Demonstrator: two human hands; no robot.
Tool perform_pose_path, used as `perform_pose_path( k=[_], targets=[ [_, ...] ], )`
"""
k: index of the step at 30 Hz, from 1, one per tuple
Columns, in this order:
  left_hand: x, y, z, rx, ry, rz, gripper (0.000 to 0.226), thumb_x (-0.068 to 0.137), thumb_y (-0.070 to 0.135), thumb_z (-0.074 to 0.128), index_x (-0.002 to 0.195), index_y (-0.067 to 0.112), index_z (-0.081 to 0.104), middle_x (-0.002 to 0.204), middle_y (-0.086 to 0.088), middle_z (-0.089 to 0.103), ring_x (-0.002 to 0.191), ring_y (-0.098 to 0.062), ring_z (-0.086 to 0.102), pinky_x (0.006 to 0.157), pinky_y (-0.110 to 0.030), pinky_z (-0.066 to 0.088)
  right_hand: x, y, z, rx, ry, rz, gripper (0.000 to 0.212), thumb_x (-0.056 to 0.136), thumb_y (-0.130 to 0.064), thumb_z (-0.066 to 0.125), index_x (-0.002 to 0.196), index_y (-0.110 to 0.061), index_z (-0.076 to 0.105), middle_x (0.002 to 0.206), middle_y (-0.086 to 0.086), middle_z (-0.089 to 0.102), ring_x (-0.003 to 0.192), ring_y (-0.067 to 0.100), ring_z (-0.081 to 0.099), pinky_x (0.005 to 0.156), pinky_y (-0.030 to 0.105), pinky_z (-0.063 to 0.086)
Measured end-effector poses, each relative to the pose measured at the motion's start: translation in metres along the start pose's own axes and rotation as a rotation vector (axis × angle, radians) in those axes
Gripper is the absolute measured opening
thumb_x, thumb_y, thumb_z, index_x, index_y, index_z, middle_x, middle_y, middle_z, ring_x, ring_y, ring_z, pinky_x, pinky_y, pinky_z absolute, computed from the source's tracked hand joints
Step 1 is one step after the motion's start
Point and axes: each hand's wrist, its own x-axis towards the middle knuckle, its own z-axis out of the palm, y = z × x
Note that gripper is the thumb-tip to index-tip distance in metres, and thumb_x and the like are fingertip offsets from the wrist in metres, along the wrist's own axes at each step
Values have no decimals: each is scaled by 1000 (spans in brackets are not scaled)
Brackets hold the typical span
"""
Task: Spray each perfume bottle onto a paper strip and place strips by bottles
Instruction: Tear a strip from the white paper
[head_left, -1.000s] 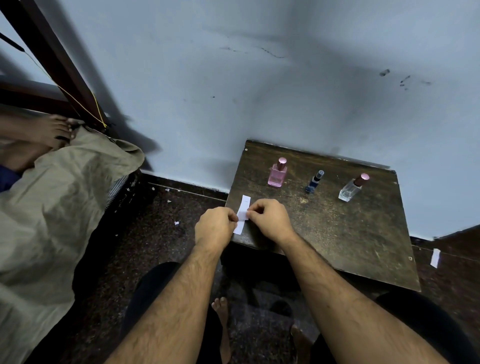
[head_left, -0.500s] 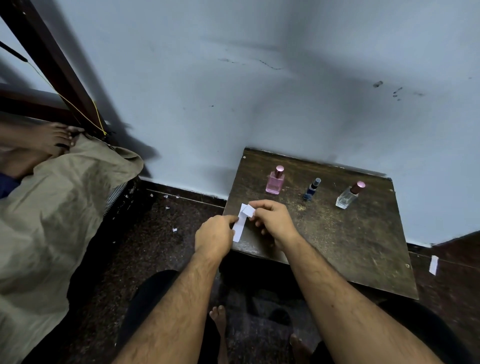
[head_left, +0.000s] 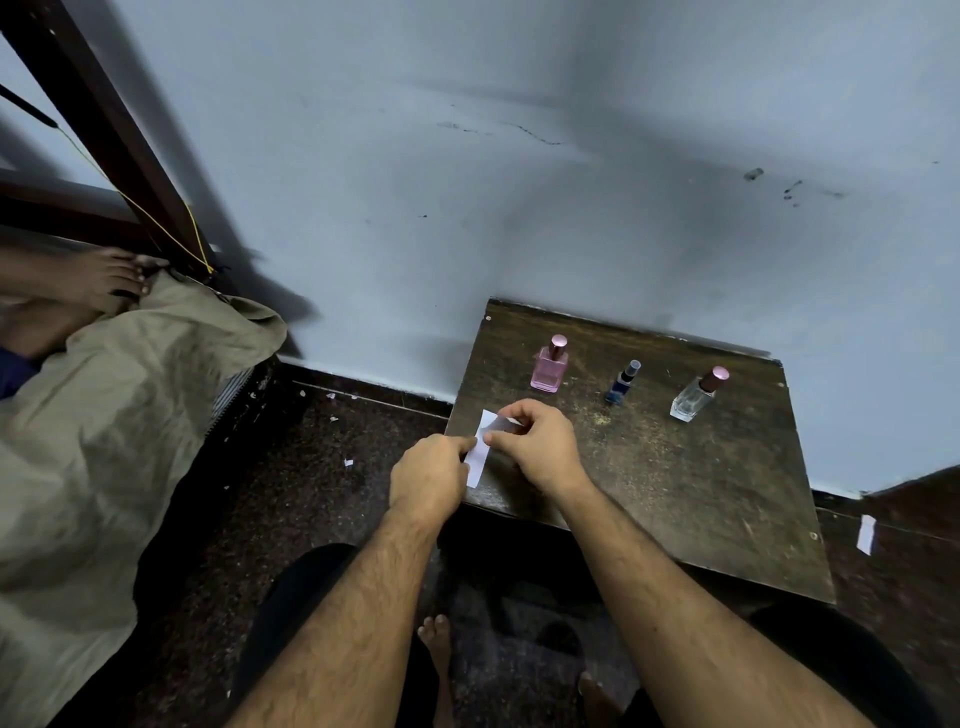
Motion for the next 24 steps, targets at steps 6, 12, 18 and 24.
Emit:
perform_pose_path(
  k=[6,12,18,24],
  targets=[
    [-1,1,3,47,7,34,43,97,23,45,136,42,51,121,0,62,110,-27,59,84,-37,48,-5,-7,-9,-410,5,-156,22,86,-19,55,93,-26,75,93,-9,74,89,16,66,77,34,54],
    [-8,9,7,169,44,121,30,93,10,49,121,20,56,109,-5,53,96,-30,62,71,-36,45,-6,-6,-22,-598,-109,-207,14,87,-30,62,92,-28,75,90,-4,72,88,23,66,74,36,54],
    [-7,9,6,158,78,153,32,95,14,50,123,28,56,96,-1,51,92,-27,62,70,-34,46,-5,-15,-26,-604,-36,-197,9,84,-28,65,88,-25,72,87,-4,73,87,23,66,64,29,44],
    [-8,7,8,247,29,167,38,100,17,46,137,25,49,112,-6,49,95,-28,60,67,-33,40,1,-21,-26,-631,-100,-180,10,86,-28,65,89,-25,74,92,-4,74,90,22,65,67,27,42]
  ],
)
